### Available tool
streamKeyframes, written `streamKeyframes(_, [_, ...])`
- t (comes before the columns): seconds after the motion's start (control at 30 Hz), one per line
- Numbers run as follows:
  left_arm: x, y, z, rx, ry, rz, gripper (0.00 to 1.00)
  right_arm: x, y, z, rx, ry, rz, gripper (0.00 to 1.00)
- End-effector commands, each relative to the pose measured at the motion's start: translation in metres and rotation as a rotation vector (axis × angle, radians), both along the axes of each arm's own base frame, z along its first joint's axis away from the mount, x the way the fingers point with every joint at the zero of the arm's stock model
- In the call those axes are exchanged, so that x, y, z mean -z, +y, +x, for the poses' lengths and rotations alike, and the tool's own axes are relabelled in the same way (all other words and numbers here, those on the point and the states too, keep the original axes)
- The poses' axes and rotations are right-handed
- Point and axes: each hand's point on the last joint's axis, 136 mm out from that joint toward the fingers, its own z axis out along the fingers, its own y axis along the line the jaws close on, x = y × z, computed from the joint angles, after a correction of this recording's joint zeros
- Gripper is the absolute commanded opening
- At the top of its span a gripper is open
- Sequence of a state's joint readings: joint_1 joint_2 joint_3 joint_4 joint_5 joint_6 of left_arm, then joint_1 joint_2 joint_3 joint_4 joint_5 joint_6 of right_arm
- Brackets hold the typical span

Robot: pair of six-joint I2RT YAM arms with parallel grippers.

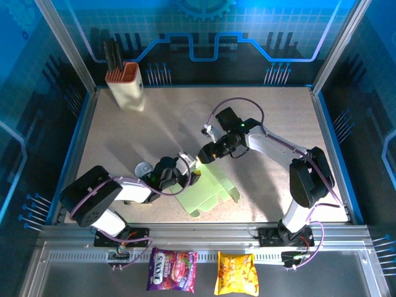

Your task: Fold the paper box

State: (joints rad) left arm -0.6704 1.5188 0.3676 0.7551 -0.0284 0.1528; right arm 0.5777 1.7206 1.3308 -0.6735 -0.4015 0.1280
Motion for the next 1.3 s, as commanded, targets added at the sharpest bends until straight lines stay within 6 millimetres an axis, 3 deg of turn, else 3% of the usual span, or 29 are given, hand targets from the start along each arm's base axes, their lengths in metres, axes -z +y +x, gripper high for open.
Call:
streamKeyframes(0.0, [-0.025, 0.002, 0.000, -0.012, -0.047, -0.091, 0.69, 0.006, -0.002, 0.009, 0.064, -0.018, -0.113, 0.70])
streamKeyframes(0.43, [-0.062, 0.034, -0.013, -0.092, -0.107, -0.148, 0.69, 0.038, 0.019, 0.024, 0.137, -0.076, -0.393, 0.75])
streamKeyframes(0.97, [-0.059, 0.042, -0.017, -0.115, -0.096, -0.151, 0.69, 0.068, 0.030, 0.017, 0.090, -0.027, -0.422, 0.63])
streamKeyframes(1.27, [-0.054, 0.044, -0.019, -0.119, -0.090, -0.153, 0.69, 0.071, 0.029, 0.018, 0.077, -0.030, -0.439, 0.48])
